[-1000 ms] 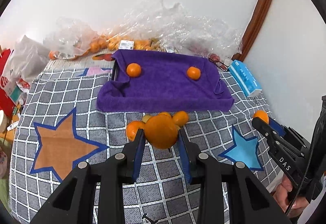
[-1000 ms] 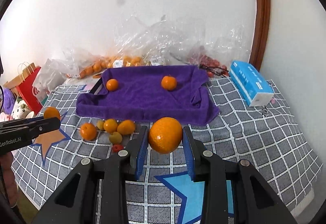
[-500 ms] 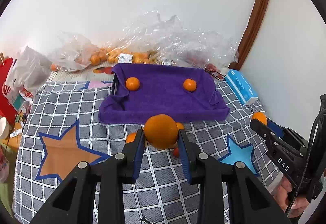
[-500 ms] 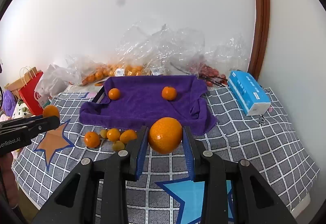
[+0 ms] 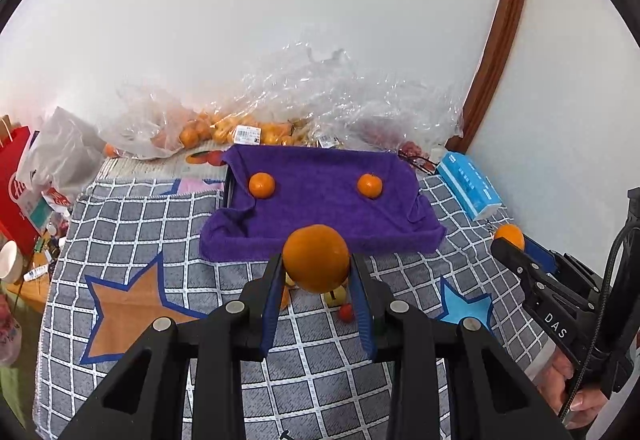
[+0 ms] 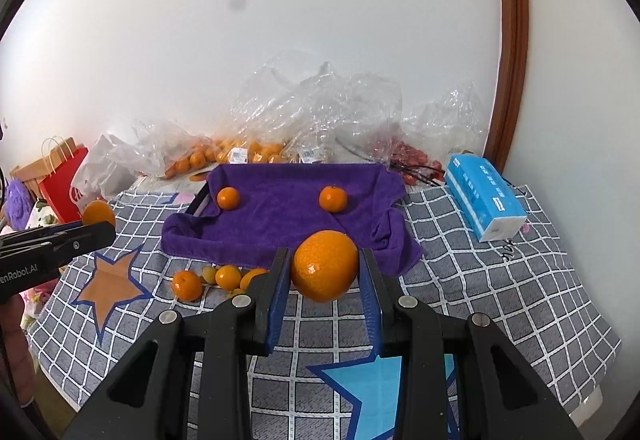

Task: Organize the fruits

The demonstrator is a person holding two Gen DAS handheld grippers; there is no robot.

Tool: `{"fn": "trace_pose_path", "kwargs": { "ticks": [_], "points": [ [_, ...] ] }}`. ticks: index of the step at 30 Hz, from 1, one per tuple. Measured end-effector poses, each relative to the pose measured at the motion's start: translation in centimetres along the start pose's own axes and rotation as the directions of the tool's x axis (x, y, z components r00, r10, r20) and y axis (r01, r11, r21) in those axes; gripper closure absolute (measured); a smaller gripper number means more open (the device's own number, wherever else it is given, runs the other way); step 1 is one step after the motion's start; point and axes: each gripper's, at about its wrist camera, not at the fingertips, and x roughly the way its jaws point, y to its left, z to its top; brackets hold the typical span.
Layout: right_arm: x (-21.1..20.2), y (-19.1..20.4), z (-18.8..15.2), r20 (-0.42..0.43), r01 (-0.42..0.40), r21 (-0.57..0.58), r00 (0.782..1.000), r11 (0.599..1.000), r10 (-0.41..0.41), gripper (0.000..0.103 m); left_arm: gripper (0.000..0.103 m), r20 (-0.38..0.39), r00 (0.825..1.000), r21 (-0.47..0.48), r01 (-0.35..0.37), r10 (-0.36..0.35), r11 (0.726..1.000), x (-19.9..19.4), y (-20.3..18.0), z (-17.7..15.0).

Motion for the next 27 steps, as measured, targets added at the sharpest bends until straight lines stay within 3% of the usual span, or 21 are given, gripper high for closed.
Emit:
{"fn": "trace_pose_path", "kwargs": {
  "ticks": [27],
  "points": [
    [1.9, -0.2, 1.9, 0.004, 0.0, -0.006, 1.0, 1.0, 0.0, 0.07, 0.072, 0.004, 1.0, -0.005, 0.023, -0.023, 1.0, 1.3, 1.1, 2.3]
  ]
}}
